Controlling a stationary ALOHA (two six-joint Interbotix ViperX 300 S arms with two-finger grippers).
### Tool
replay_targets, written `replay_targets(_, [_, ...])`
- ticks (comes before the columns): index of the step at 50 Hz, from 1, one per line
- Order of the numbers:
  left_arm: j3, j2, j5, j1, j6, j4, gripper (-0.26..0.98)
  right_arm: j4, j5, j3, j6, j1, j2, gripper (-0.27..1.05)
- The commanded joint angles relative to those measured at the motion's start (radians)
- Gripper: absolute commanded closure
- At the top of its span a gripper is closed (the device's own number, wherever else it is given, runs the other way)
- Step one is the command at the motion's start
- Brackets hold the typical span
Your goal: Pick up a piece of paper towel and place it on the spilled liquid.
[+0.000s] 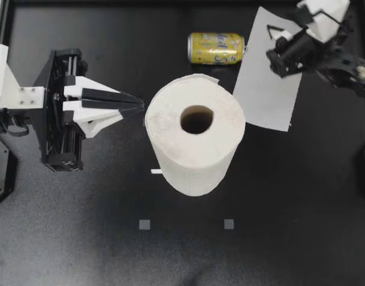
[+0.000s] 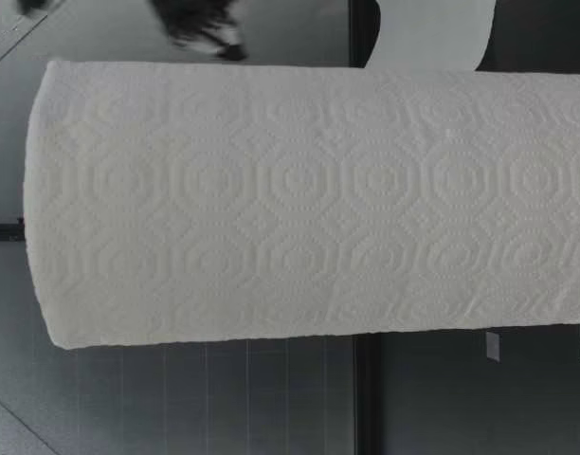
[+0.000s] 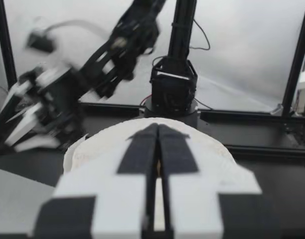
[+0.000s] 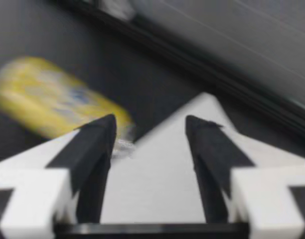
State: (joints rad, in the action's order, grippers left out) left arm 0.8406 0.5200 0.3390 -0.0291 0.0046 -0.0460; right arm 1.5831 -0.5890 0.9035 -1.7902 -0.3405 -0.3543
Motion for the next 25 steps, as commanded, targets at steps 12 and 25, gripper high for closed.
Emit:
replay_targets(12, [0.0,0.025,0.0,0.006,-0.008,0.002,0.64,-0.005,0.233,0.034,-0.009,0.222,-0.345,0.44])
replay_targets(25, [-0.005,0.025,0.0,0.034,-0.008,0.002,0.64,0.035,0.394,-0.014,-0.006,0.38,-0.394,0.59])
